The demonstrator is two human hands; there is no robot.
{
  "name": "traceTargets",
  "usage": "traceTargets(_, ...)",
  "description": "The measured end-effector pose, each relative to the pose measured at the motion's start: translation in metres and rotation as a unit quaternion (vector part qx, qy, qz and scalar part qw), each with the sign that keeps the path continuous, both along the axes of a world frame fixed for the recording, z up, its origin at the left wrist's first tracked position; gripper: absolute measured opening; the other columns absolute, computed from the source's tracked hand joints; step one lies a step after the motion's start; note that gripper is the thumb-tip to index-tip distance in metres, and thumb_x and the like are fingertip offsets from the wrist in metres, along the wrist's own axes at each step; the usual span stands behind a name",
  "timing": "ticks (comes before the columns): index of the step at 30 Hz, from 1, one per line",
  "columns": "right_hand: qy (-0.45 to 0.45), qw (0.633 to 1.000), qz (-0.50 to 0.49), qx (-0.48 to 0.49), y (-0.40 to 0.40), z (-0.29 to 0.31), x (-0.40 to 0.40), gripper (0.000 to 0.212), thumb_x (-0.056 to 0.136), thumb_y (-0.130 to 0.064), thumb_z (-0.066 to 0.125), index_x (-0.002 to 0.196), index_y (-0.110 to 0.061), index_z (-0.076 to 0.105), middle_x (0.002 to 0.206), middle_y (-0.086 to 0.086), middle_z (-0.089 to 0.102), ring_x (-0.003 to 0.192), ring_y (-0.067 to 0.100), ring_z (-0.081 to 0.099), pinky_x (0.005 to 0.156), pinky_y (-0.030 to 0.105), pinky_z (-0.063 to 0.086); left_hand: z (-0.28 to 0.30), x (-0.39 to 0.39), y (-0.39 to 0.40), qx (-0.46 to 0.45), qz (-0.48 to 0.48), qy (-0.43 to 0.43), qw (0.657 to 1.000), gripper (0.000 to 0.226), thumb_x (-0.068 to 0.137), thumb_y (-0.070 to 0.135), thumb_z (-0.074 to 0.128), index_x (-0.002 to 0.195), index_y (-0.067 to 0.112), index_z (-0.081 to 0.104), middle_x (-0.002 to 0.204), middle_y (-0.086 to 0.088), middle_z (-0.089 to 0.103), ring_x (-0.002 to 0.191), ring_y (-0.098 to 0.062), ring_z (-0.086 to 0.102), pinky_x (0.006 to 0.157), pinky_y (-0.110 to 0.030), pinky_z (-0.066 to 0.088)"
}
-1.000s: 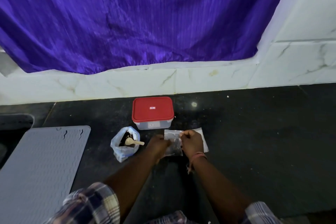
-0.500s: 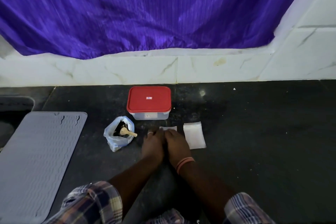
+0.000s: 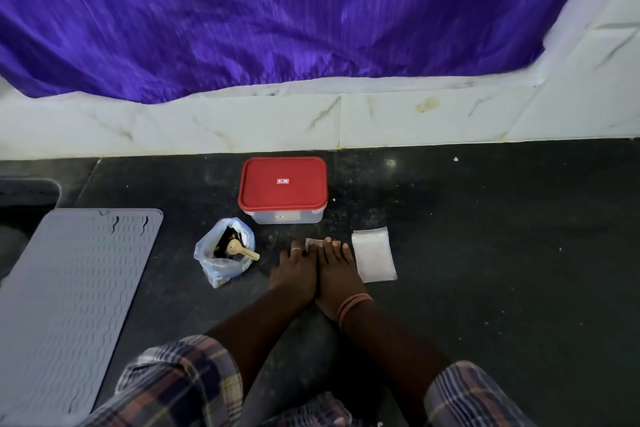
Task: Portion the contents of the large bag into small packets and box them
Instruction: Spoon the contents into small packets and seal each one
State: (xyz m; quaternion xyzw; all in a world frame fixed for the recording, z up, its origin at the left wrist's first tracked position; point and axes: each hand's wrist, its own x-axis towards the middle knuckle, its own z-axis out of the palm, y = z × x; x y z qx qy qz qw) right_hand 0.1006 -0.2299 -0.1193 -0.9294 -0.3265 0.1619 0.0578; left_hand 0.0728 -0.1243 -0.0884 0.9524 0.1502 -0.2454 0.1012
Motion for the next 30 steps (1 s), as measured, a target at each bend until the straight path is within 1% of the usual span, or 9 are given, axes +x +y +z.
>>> traceTargets(4, 0.040, 0.999, 0.013, 0.000, -0.006, 0.004, 0.008, 0.084, 0.097, -0.034, 0.047, 0.159, -0.010, -0.005, 0.167, 0.017, -0.001, 0.154, 0.032, -0.003, 0.125, 0.045, -0.006, 0.003, 0.002, -0.001, -0.029, 0.007, -0.015, 0.999, 0.057, 0.103, 0.035, 0.045, 0.155, 0.023, 0.026, 0.156, -0.014, 0.022, 0.136, -0.036, 0.035, 0.108, -0.049, 0.040)
traceTargets(6, 0.053, 0.998, -0.001, 0.045, -0.011, 0.004, 0.008, 0.083, 0.094, -0.031, 0.050, 0.160, -0.011, 0.004, 0.166, 0.017, 0.006, 0.154, 0.031, 0.001, 0.126, 0.042, -0.001, 0.001, -0.001, -0.002, -0.049, 0.021, -0.034, 0.998, 0.056, 0.102, 0.035, 0.047, 0.154, 0.022, 0.029, 0.154, -0.013, 0.026, 0.134, -0.034, 0.038, 0.108, -0.047, 0.043)
traceTargets(9, -0.053, 0.988, -0.071, 0.127, -0.018, 0.003, 0.003, 0.063, 0.085, -0.025, 0.062, 0.144, -0.010, 0.046, 0.151, 0.022, 0.043, 0.140, 0.037, 0.041, 0.117, 0.045, 0.032, 0.001, -0.004, -0.003, -0.076, 0.040, -0.065, 0.994, 0.060, 0.099, 0.032, 0.053, 0.154, 0.023, 0.031, 0.152, -0.014, 0.030, 0.133, -0.036, 0.041, 0.106, -0.047, 0.045)
traceTargets(11, -0.115, 0.971, -0.165, 0.127, -0.024, 0.004, -0.001, 0.050, 0.082, -0.021, 0.065, 0.130, -0.008, 0.058, 0.134, 0.019, 0.058, 0.121, 0.037, 0.057, 0.100, 0.047, 0.048, 0.003, -0.006, -0.005, -0.091, 0.052, -0.084, 0.991, 0.062, 0.100, 0.030, 0.051, 0.157, 0.026, 0.026, 0.151, -0.015, 0.032, 0.133, -0.036, 0.043, 0.107, -0.049, 0.045)
traceTargets(15, -0.100, 0.945, -0.304, 0.064, -0.038, 0.010, -0.002, 0.024, 0.090, -0.028, 0.060, 0.111, -0.015, 0.062, 0.113, 0.008, 0.061, 0.104, 0.030, 0.058, 0.087, 0.046, 0.045, 0.008, -0.011, -0.015, -0.098, 0.060, -0.123, 0.986, 0.070, 0.097, 0.022, 0.050, 0.158, 0.039, 0.020, 0.149, -0.013, 0.035, 0.132, -0.035, 0.043, 0.106, -0.049, 0.046)
traceTargets(19, -0.074, 0.951, -0.289, 0.077, -0.048, 0.006, 0.006, 0.016, 0.089, -0.021, 0.061, 0.098, -0.010, 0.068, 0.102, 0.012, 0.067, 0.096, 0.031, 0.063, 0.084, 0.041, 0.051, 0.011, -0.013, -0.024, -0.132, 0.084, -0.144, 0.977, 0.055, 0.100, 0.026, 0.048, 0.152, 0.035, 0.038, 0.147, -0.013, 0.041, 0.132, -0.033, 0.045, 0.108, -0.046, 0.045)
traceTargets(23, -0.068, 0.948, -0.291, 0.109, -0.053, 0.009, 0.010, 0.020, 0.090, -0.018, 0.061, 0.099, -0.002, 0.069, 0.103, 0.017, 0.068, 0.097, 0.034, 0.064, 0.087, 0.038, 0.049, 0.013, -0.015, -0.033, -0.180, 0.084, -0.148, 0.969, 0.038, 0.099, 0.029, 0.050, 0.136, 0.030, 0.058, 0.137, -0.013, 0.051, 0.120, -0.030, 0.056, 0.106, -0.040, 0.048)
traceTargets(28, -0.091, 0.947, -0.291, 0.104, -0.058, -0.001, 0.008, 0.008, 0.080, -0.014, 0.077, 0.080, -0.007, 0.074, 0.086, 0.011, 0.069, 0.081, 0.028, 0.065, 0.076, 0.034, 0.053, 0.020, -0.017, -0.036, -0.213, 0.054, -0.141, 0.965, 0.037, 0.099, 0.020, 0.052, 0.133, 0.026, 0.062, 0.132, -0.010, 0.056, 0.115, -0.026, 0.061, 0.103, -0.032, 0.050)
traceTargets(30, -0.060, 0.949, -0.294, 0.093, -0.063, 0.002, 0.015, 0.006, 0.084, -0.013, 0.074, 0.086, -0.010, 0.078, 0.091, 0.009, 0.072, 0.088, 0.026, 0.067, 0.084, 0.031, 0.052, 0.022, -0.017, -0.034, -0.236, 0.047, -0.135, 0.961, 0.036, 0.098, 0.019, 0.054, 0.132, 0.027, 0.062, 0.130, -0.007, 0.057, 0.112, -0.021, 0.062, 0.099, -0.027, 0.049)
